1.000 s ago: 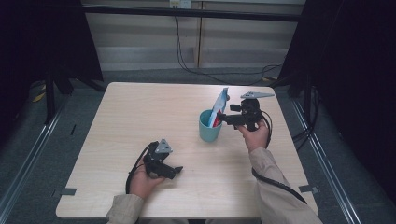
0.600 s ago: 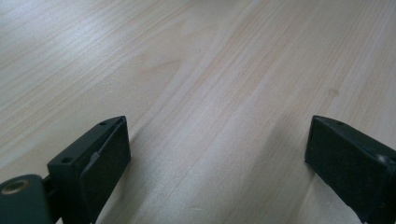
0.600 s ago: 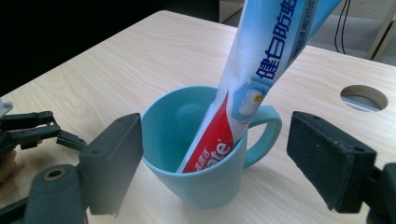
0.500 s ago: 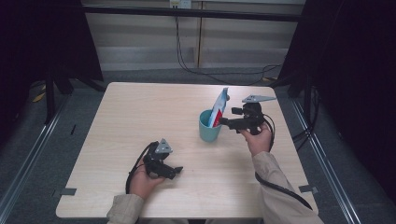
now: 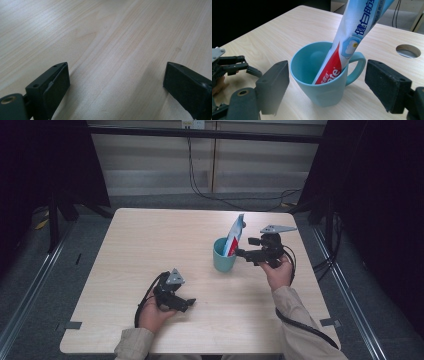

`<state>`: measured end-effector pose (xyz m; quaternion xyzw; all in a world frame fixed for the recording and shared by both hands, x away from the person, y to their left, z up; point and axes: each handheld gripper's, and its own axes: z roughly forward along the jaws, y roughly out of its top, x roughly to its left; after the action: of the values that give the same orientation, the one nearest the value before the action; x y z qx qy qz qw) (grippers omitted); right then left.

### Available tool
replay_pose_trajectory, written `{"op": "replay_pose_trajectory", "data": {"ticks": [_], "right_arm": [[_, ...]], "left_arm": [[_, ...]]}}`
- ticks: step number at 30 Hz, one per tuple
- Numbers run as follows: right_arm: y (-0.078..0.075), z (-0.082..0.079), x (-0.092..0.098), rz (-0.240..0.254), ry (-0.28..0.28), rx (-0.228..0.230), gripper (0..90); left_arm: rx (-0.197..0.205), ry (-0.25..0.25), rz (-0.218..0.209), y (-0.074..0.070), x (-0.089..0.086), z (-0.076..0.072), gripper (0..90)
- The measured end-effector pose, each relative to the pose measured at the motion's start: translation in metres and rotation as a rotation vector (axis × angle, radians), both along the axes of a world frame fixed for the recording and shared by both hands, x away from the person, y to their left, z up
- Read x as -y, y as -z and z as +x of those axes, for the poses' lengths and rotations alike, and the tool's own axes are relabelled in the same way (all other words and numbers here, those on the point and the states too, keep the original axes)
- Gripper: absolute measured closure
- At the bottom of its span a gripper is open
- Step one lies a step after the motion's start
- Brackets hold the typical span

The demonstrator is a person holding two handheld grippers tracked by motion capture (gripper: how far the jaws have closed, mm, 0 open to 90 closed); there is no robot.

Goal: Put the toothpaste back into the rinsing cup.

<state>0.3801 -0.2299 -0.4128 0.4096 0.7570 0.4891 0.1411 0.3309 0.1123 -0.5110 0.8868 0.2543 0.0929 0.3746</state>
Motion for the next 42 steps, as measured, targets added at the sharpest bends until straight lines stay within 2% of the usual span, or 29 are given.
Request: {"op": "replay_pose_trajectory", "data": {"ticks": [8,15,28,42], "right_arm": [[0.004,-0.003,0.002,0.003,0.019,0.006,19.1],[0.006,-0.006,0.007,-0.004,0.000,-0.002,18.2],[0.011,-0.013,0.011,0.009,0.008,-0.002,18.2],[0.014,-0.021,0.009,-0.030,-0.028,0.001,18.7]], "left_arm": [[-0.001,-0.001,-0.003,0.000,0.000,0.000,6.5],[0.001,0.002,-0.001,0.000,0.000,0.000,6.5],[0.003,0.004,0.002,0.000,0.000,0.000,6.6],[0.003,0.007,-0.001,0.000,0.000,0.000,6.7]]}}
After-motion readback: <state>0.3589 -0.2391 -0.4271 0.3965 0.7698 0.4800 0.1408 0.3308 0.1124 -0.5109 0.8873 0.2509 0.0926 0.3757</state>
